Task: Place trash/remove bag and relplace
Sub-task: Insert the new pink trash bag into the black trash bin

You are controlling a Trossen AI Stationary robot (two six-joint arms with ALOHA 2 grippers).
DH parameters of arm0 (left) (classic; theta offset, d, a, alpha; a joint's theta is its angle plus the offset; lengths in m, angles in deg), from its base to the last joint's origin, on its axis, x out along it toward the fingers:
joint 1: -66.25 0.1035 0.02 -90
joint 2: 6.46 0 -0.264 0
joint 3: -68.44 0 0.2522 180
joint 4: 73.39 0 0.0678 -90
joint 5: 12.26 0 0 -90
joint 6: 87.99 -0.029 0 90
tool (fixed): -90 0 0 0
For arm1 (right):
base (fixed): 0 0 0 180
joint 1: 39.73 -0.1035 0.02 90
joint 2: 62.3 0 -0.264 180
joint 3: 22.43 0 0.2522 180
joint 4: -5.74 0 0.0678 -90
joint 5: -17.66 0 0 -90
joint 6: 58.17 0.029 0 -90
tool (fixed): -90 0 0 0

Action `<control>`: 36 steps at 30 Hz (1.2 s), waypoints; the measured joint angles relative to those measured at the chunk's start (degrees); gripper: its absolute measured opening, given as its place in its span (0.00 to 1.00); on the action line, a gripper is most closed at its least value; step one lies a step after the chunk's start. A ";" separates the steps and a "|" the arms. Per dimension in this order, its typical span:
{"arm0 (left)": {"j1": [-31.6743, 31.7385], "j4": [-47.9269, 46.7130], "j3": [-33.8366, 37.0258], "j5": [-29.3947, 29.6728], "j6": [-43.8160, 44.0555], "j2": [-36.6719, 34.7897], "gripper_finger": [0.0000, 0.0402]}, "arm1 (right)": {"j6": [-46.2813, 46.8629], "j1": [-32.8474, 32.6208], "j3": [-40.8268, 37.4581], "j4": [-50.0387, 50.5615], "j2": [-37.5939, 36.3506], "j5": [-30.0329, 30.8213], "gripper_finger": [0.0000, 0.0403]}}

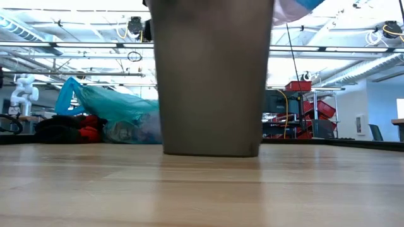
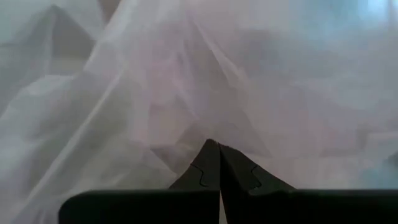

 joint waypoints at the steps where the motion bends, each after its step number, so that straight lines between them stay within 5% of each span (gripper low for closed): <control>1: 0.27 1.73 0.11 -1.47 -0.25 0.13 0.00 | 0.00 0.00 0.00 -0.02 0.00 -0.19 0.00; 8: 2.10 7.54 -5.47 -9.32 -1.60 -1.87 0.05 | 0.00 0.00 0.00 0.11 0.00 -0.34 0.00; 28: 2.05 5.61 -15.60 -11.03 -9.01 -1.78 0.09 | -0.26 0.00 0.00 1.27 0.01 -0.32 0.00; 36: 2.33 0.02 -15.60 -11.72 -5.93 -1.77 0.29 | -0.25 0.00 0.00 1.51 0.02 -0.40 0.00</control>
